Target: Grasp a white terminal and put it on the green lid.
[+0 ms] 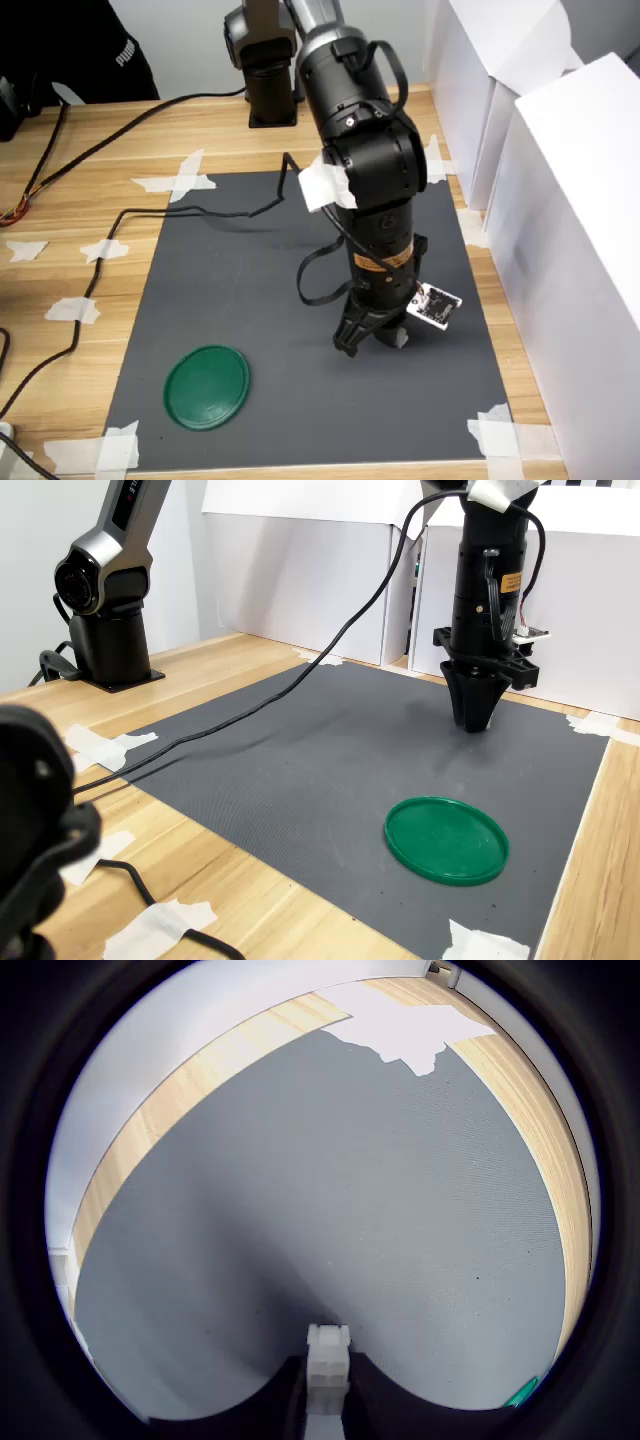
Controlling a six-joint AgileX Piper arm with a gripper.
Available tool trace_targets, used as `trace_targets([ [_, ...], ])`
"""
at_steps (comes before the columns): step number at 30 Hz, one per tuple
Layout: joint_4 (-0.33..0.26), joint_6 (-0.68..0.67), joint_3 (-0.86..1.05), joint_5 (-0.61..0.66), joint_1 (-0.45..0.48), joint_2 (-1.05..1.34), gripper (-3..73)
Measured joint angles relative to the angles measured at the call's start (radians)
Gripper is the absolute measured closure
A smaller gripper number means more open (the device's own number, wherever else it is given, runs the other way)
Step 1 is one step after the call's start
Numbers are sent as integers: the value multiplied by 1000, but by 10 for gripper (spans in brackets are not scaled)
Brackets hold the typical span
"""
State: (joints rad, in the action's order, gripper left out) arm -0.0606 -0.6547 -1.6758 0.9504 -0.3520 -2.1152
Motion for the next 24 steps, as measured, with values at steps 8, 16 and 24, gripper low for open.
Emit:
trace_targets([
  [8,61,12,-34,68,40,99,608],
  [16,76,-16,-36,107,203,177,608],
  [24,80,-78,-36,107,370,199,608],
])
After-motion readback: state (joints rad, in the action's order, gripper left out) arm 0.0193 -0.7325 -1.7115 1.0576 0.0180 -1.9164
